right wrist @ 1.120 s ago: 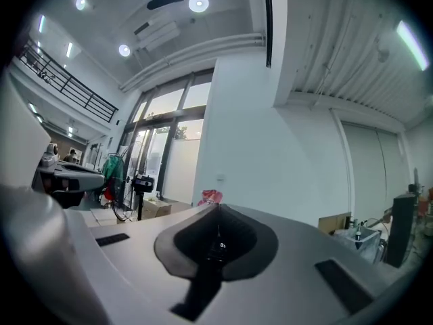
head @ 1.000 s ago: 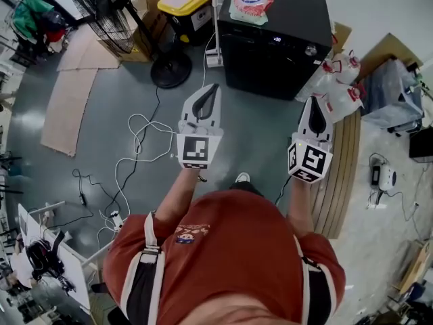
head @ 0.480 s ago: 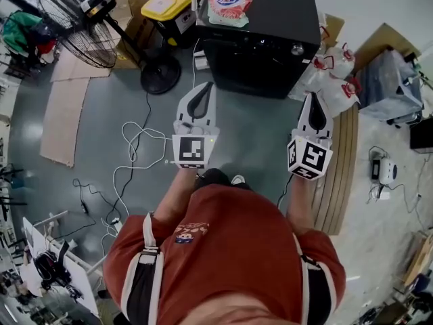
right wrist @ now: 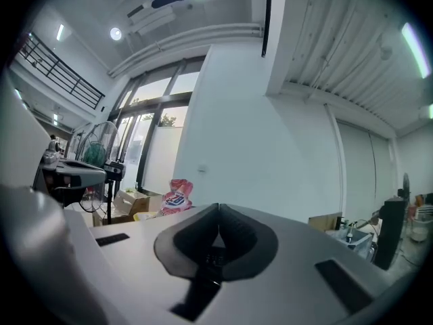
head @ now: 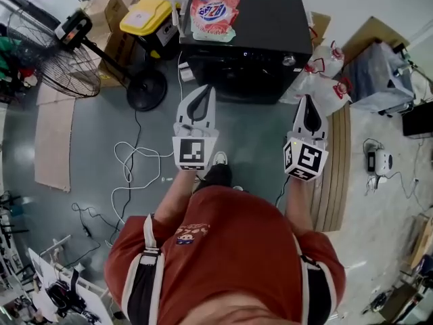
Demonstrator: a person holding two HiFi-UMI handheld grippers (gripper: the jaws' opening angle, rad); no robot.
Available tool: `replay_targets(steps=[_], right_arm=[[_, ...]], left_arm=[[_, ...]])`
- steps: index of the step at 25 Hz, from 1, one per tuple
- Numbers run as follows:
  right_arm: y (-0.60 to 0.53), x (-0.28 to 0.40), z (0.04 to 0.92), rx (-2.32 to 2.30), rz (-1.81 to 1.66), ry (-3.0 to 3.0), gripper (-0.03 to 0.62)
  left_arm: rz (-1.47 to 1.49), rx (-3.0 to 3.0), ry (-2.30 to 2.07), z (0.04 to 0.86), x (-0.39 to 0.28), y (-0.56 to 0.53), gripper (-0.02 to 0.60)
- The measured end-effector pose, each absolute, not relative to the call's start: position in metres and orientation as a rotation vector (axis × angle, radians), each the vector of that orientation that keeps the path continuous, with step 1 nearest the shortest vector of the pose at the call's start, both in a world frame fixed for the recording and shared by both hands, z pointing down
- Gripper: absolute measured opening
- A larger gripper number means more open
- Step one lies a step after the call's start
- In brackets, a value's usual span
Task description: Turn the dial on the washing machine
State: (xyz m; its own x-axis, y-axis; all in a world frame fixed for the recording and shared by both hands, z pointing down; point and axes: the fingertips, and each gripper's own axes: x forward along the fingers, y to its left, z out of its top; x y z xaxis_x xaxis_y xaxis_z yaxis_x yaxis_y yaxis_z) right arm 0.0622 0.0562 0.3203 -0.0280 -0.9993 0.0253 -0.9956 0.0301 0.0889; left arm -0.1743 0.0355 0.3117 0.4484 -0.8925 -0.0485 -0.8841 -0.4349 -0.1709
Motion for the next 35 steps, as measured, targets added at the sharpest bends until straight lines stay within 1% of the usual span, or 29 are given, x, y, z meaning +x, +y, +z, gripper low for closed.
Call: replay_targets(steps=[9, 14, 19, 24, 28, 35], right_arm=[[-0.033, 0.021, 0.319, 2.113, -0.074, -2.174, 0.010], [-0.072, 0.012, 0.322, 2.109, -0.080, -2.151, 0.011], [-0.103, 0.004, 0.324, 2.113, -0.076, -2.133, 0.011], [-0.123, 0.007, 0.327, 2.115, -0.087, -2.103, 0.011], [-0.133, 0.021, 0.346, 2.091, -0.044, -2.069, 0.016], [-0.148, 0.073, 0.379, 2.084, 0.093, -2.089, 0.017]], left_arm=[[-0.047, -2.532, 1.580, 0.310, -0.215, -0.057, 0.011], [-0.040, -2.529, 1.610, 0.315, -0.235, -0.099, 0.011], [-0.059, -2.544, 1.596, 0.321, -0.240, -0.134, 0.011], [-0.059, -2.579, 1.557, 0.328, -0.228, -0.161, 0.011], [-0.061, -2.629, 1.545, 0.339, -0.208, -0.174, 0.011], [-0.116, -2.637, 1.528, 0.355, -0.151, -0.186, 0.011]])
